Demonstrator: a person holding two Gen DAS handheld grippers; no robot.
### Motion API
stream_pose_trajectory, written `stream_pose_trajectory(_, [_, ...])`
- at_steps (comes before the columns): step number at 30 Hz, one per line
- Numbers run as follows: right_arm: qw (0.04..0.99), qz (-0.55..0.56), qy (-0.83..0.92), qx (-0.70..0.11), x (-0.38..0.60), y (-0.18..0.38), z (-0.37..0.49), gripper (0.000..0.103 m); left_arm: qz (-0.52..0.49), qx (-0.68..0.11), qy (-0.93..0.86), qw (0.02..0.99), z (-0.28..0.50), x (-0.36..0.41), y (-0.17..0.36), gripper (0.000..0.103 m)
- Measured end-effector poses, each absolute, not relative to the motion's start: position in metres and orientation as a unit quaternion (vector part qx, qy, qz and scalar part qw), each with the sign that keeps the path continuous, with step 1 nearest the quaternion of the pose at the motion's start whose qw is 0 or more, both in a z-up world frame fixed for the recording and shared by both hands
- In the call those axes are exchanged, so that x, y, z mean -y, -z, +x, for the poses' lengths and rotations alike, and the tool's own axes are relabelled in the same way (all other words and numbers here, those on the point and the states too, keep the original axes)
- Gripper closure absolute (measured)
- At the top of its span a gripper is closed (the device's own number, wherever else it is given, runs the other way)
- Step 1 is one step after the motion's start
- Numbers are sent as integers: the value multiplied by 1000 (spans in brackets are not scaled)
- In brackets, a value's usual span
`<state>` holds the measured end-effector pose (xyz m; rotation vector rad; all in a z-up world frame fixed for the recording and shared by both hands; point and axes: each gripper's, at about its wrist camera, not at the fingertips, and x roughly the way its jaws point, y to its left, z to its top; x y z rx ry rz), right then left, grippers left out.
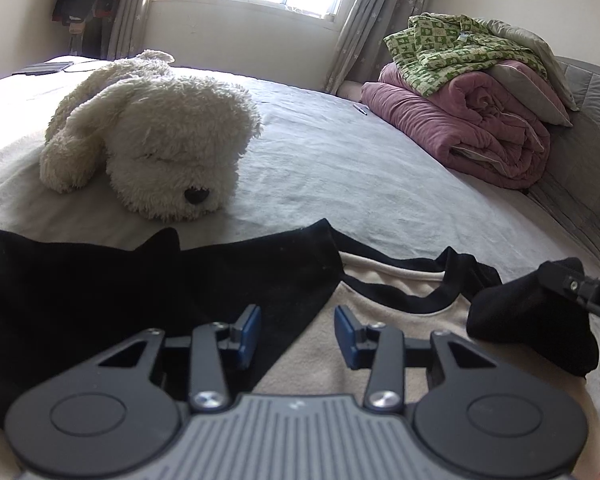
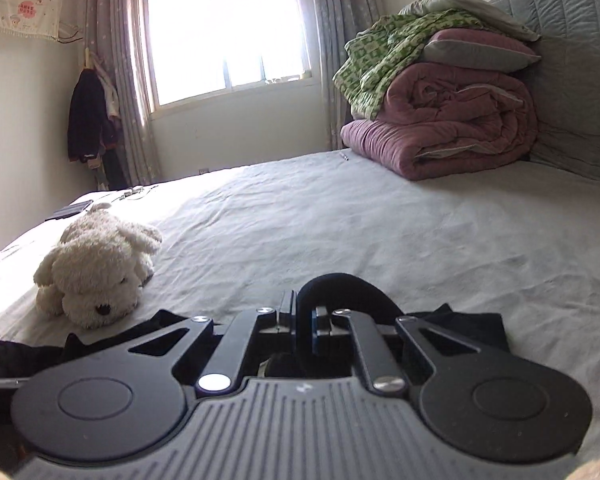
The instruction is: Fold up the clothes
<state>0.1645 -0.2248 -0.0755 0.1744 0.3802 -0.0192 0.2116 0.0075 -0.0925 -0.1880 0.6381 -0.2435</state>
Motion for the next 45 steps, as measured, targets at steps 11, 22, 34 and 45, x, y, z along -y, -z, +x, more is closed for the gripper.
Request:
stream_pose_trajectory(11, [939,105,-64,-322,220,106,168,92,-52,-315,113,941,208,6,85,62])
stream_pose_trajectory(22, [927,219,-77,-296,304,54,147,49,-23,-318,197,927,194,56,57,60])
stream_pose_trajectory(34, [896,336,72,-280,386,95,145,49,92,-309,299,898,190,166,34,60])
stream_pose_trajectory(45, [881,382,41,-277,391,109,145,92,102,-330,321,882,188,191,53,58])
